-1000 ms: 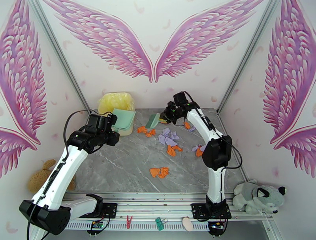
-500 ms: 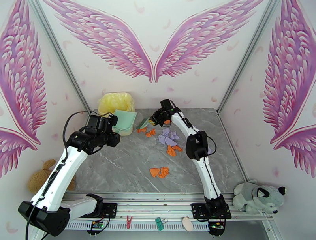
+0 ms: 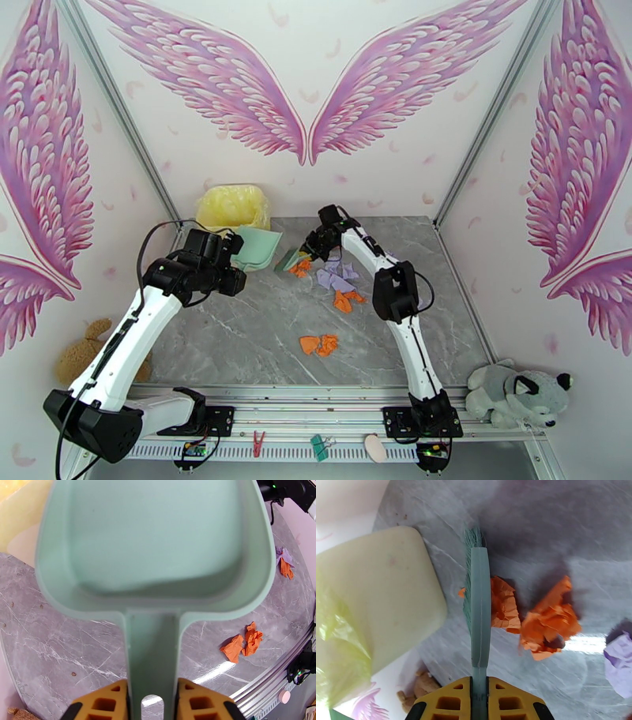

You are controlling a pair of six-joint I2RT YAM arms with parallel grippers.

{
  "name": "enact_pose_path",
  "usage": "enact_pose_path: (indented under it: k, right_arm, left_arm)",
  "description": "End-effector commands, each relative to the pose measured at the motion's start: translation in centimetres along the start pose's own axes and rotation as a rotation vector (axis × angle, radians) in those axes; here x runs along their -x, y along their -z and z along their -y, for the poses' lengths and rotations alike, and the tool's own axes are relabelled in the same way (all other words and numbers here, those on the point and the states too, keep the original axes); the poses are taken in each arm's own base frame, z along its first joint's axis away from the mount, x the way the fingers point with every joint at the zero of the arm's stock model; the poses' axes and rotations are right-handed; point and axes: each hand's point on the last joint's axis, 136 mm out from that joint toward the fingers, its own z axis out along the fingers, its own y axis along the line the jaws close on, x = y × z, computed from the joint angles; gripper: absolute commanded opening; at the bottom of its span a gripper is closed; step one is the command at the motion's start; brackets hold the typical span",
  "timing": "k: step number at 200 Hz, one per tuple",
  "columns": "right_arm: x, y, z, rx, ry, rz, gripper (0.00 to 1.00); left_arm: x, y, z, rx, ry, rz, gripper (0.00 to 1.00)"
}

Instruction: Sweep away the paper scraps from the table

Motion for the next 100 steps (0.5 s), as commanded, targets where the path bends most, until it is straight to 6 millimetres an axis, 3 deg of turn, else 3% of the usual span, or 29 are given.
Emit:
enact_pose_path:
  k: [1, 26, 49, 74, 100]
  right_arm:
    - [-1.4, 4.4, 1.8, -0.079, 0.039, 0.005, 0.0]
    - [-2.7, 7.7, 3.4, -0.128, 0.069, -0.012, 0.0]
    - [-3.3, 11.0, 3.5, -0.117, 0.086, 0.007, 0.0]
    - [-2.4, 13.9, 1.7, -0.035, 0.058, 0.067, 0.0]
    - [0.3, 15.1, -1.7, 0.098, 0.013, 0.139, 0.0]
  left_arm:
    - [-0.4, 0.1, 0.1, -0.004, -0.011, -0.001, 0.0]
    - [0.0, -0.1, 0.2, -0.007, -0.006, 0.008, 0.0]
    - [0.2, -1.0, 0.4, -0.02, -0.005, 0.002, 0.0]
    - [0.4, -1.2, 0.6, -0.025, -0.02, -0.018, 0.0]
    - [0.3, -0.7, 0.7, -0.016, -0.022, -0.008, 0.0]
